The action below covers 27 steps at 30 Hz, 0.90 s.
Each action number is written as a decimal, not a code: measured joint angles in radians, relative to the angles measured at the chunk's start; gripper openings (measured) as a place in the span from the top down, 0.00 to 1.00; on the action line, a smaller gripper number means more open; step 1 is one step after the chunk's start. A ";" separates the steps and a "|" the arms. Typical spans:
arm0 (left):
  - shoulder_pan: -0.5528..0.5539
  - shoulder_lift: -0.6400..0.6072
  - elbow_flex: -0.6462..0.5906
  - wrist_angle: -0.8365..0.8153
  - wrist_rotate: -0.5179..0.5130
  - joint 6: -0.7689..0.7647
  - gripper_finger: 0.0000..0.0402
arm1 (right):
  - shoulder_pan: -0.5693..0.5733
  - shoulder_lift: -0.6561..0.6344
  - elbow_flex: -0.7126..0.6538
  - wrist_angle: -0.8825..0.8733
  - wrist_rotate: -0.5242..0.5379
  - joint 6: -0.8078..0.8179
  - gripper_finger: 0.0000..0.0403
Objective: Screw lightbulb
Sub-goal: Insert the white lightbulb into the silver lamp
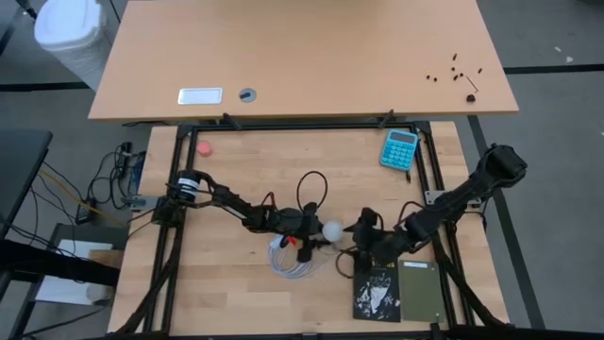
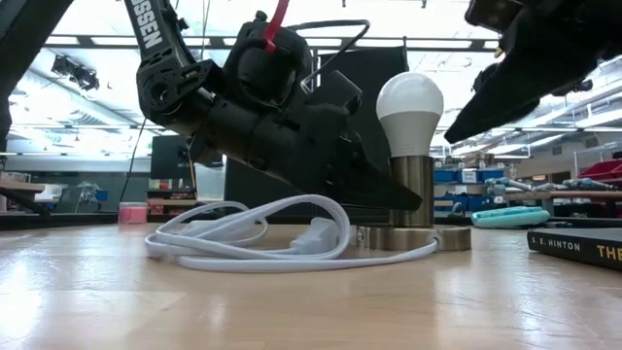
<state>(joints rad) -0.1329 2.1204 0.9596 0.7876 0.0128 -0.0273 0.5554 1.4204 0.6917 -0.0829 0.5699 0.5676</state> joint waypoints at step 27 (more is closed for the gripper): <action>-0.019 0.002 -0.001 -0.005 0.315 0.133 0.54 | 0.010 0.320 -0.266 1.136 -0.054 -0.441 0.24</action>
<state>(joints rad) -0.1516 2.1220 0.9585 0.7830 0.3274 0.1062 0.5654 1.7408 0.4259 1.0532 0.5158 0.1264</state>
